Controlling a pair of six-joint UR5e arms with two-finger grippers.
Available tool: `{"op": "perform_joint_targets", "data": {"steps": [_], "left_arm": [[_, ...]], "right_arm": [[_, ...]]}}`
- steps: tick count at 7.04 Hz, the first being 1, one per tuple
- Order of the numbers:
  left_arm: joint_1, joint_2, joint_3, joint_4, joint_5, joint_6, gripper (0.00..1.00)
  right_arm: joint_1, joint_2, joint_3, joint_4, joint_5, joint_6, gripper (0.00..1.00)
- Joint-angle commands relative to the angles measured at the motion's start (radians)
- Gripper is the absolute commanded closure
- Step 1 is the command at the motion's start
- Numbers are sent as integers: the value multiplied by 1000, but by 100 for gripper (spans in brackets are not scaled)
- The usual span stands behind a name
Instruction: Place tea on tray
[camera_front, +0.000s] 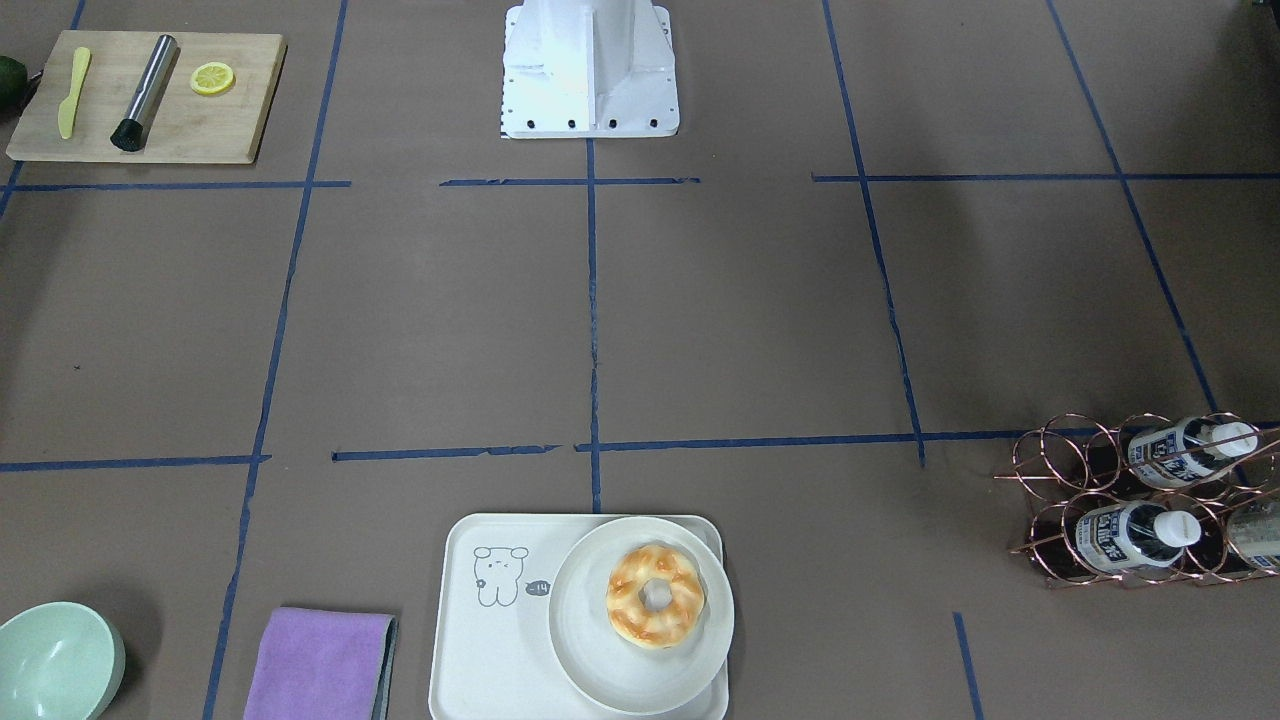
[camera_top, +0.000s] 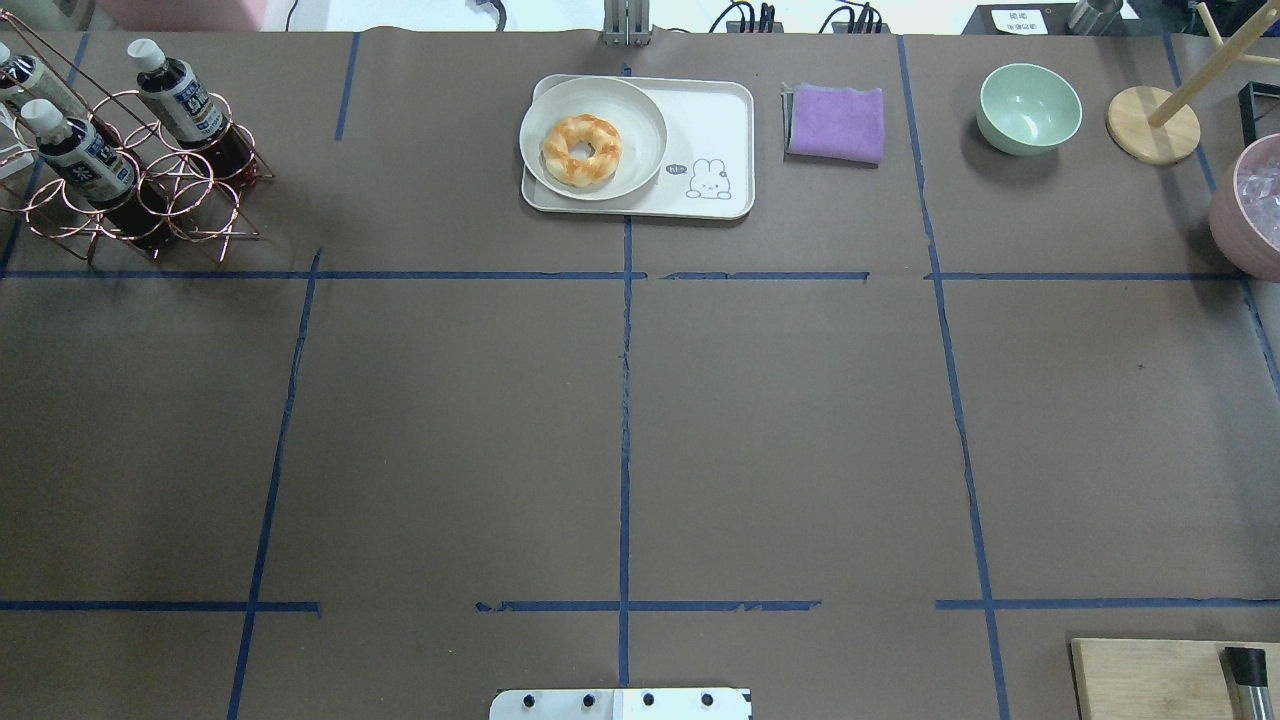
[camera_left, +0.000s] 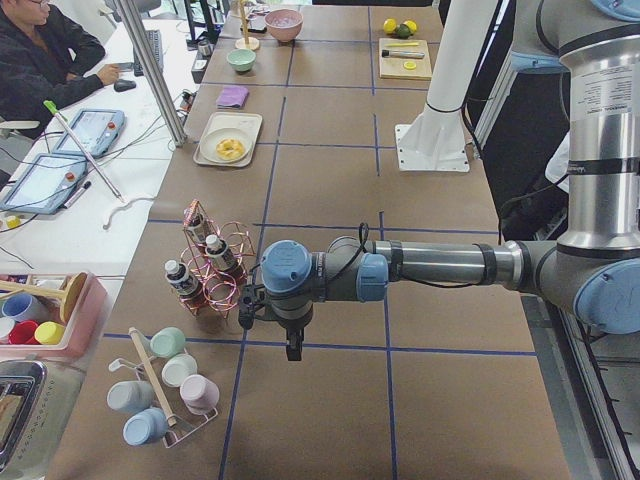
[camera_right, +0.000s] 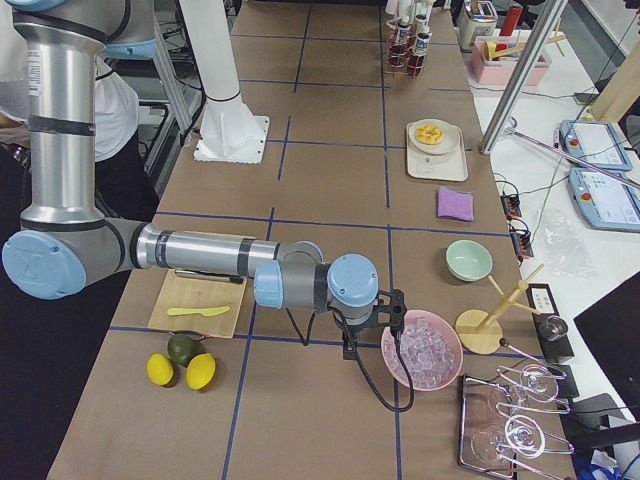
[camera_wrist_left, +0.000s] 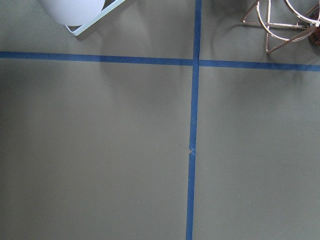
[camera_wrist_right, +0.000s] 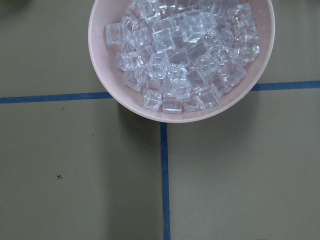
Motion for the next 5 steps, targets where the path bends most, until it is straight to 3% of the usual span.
{"op": "perform_joint_targets", "data": {"steps": [1,5], "left_arm": [[1,-10,11,0,0,0,0],[1,-21,10,0,0,-5,0]], "right_arm": [[1,1,5,2,-5,2,0],[-1,2,5,2,-5,6,0]]}}
